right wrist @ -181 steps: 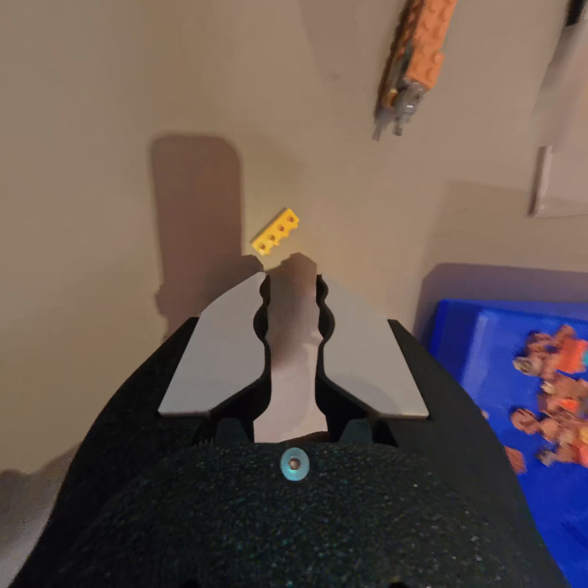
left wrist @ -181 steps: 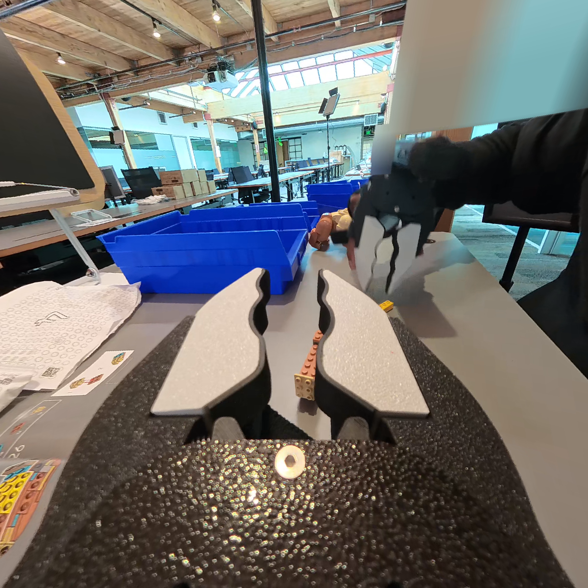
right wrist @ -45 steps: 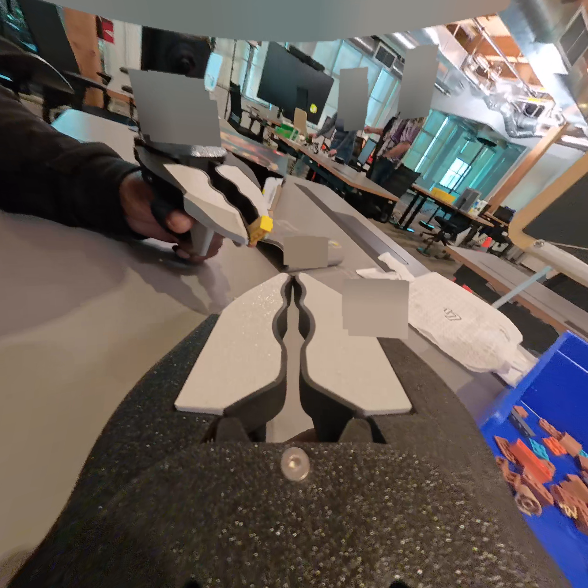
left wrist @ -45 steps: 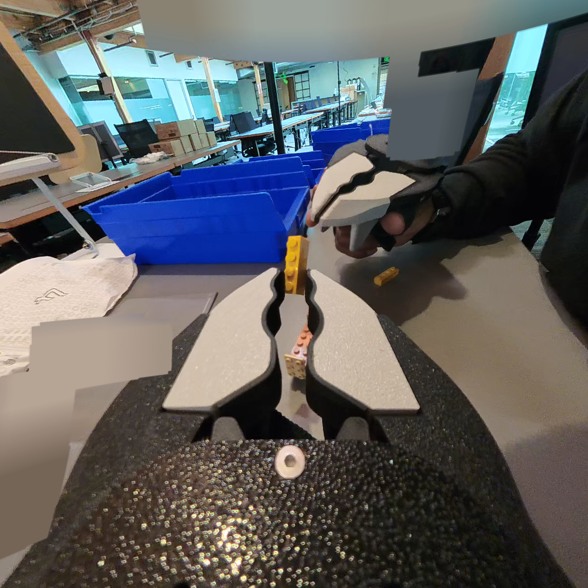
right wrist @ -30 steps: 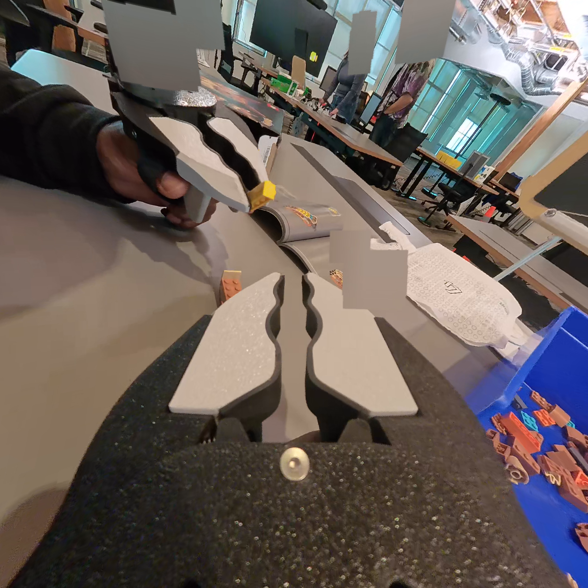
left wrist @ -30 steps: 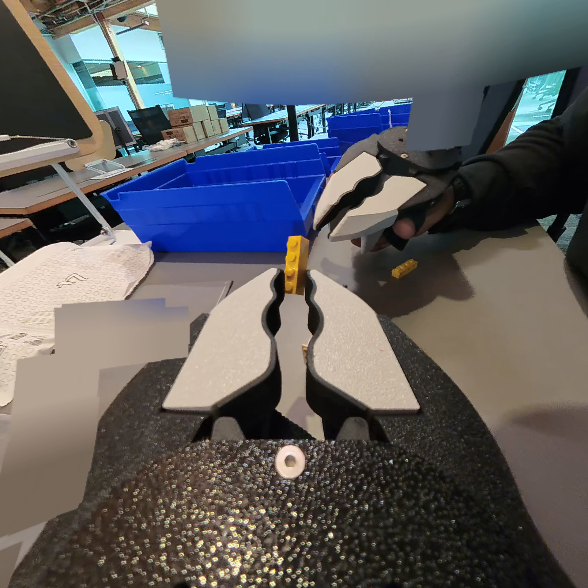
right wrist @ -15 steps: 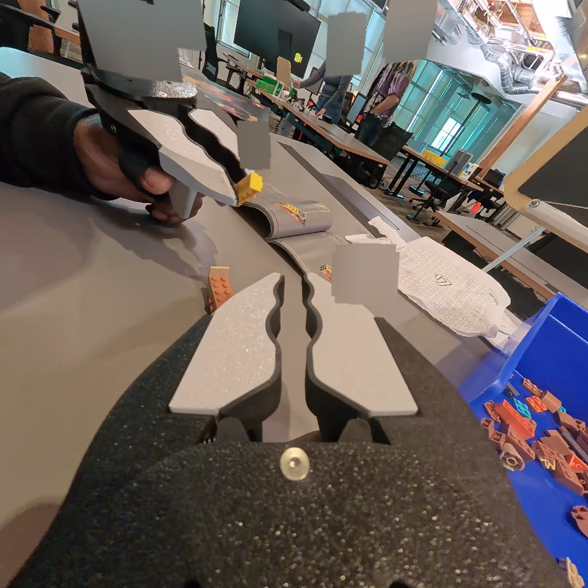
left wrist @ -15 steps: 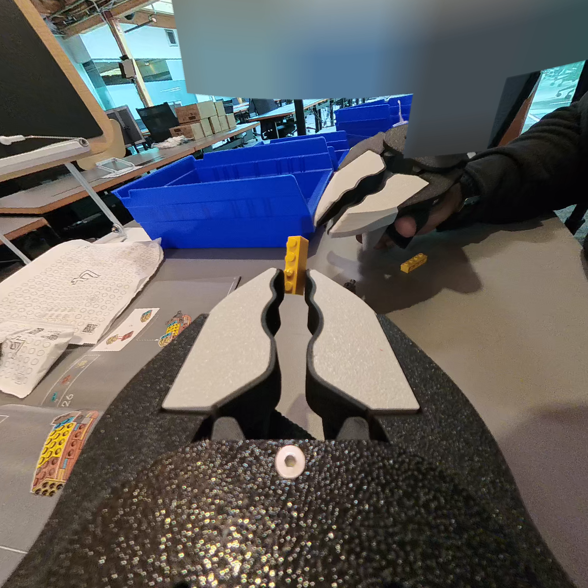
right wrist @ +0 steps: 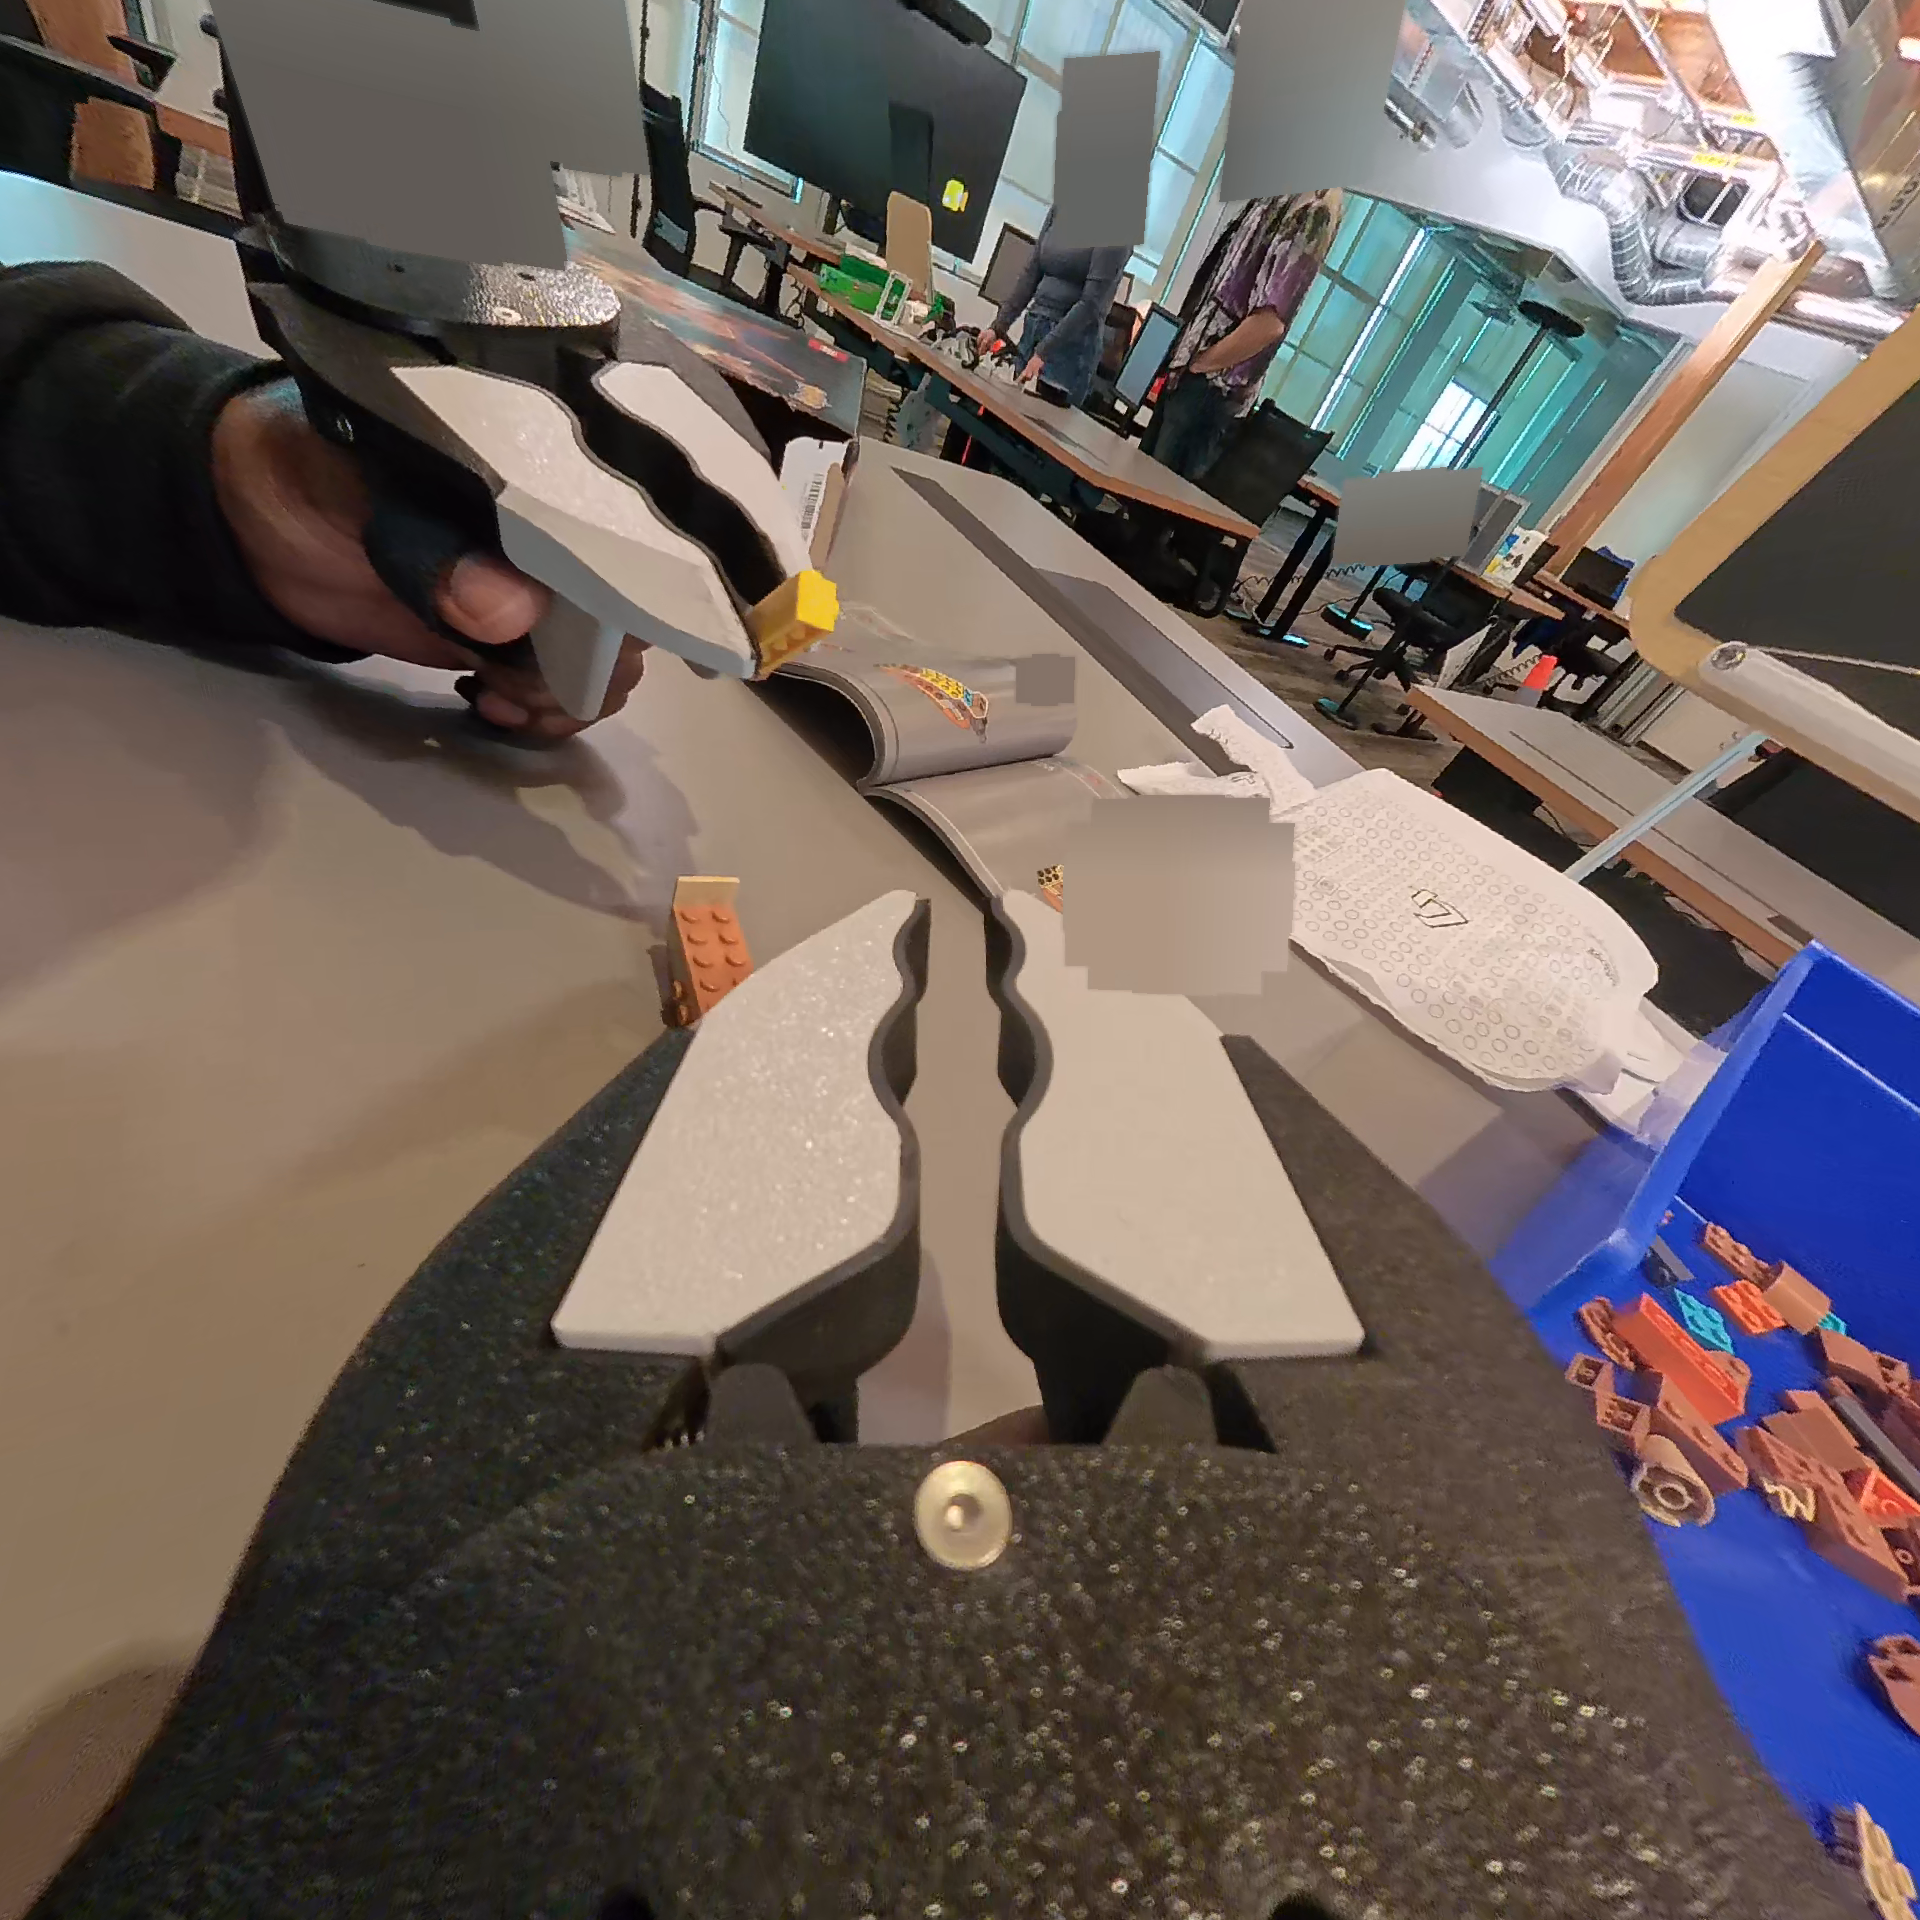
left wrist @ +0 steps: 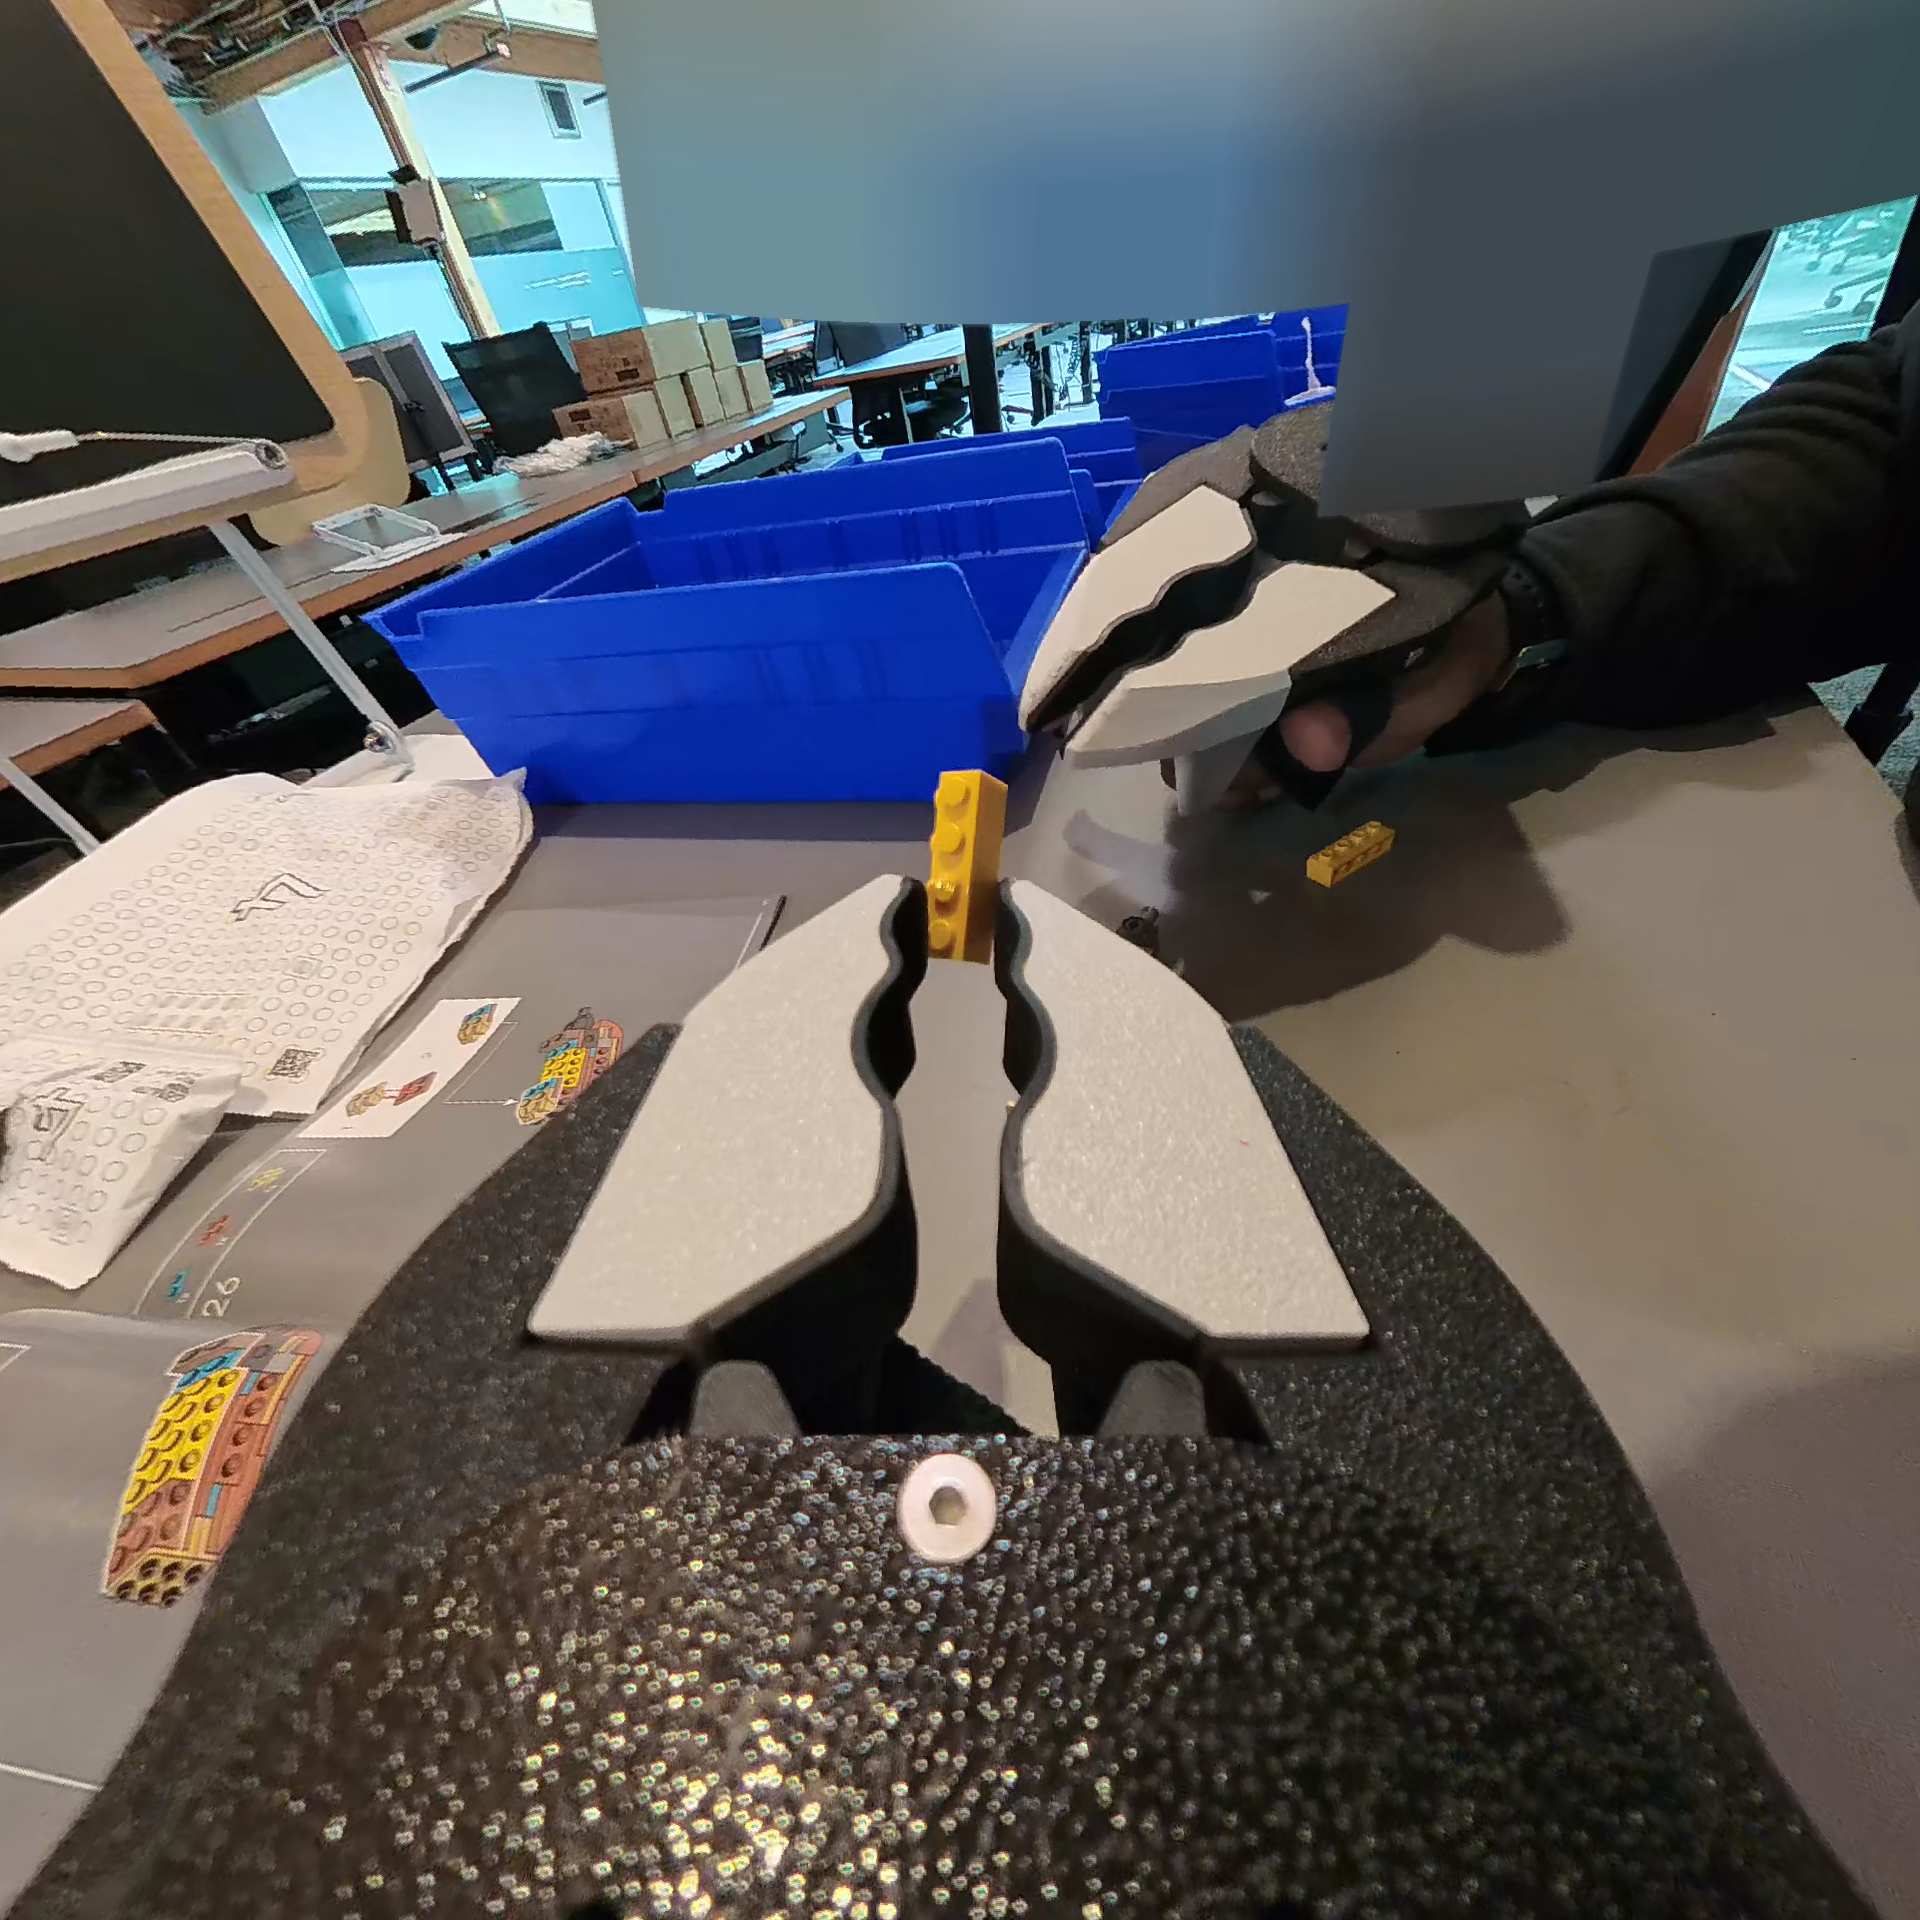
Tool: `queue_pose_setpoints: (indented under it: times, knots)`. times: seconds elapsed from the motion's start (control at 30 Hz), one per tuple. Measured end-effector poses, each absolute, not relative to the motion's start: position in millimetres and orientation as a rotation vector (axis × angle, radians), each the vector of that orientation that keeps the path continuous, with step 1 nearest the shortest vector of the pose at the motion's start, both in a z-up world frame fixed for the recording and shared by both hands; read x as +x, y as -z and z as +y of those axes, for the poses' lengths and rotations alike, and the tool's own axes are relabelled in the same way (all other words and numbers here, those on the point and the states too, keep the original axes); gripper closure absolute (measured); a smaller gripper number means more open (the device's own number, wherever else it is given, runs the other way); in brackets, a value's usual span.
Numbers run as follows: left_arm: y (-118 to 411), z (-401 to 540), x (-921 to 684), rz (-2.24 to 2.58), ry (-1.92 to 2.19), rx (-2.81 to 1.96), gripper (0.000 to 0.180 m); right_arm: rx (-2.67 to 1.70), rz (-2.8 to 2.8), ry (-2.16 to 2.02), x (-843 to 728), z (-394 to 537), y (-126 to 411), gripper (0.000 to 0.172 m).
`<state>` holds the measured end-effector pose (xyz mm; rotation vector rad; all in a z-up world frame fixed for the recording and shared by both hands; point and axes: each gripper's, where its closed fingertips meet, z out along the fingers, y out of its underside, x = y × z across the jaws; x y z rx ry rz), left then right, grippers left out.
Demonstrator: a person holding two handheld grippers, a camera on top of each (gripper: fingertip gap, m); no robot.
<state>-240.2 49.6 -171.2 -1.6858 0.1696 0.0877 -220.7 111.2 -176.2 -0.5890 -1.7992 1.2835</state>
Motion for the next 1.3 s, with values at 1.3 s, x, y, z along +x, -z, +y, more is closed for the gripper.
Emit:
queue_pose_setpoints:
  times: [1.3]
  knots:
    - [172.6,49.3,-238.5,0.174,-0.089,-1.697,0.169,-0.541,-1.827,-1.249,-216.9,104.1,180.3,0.162]
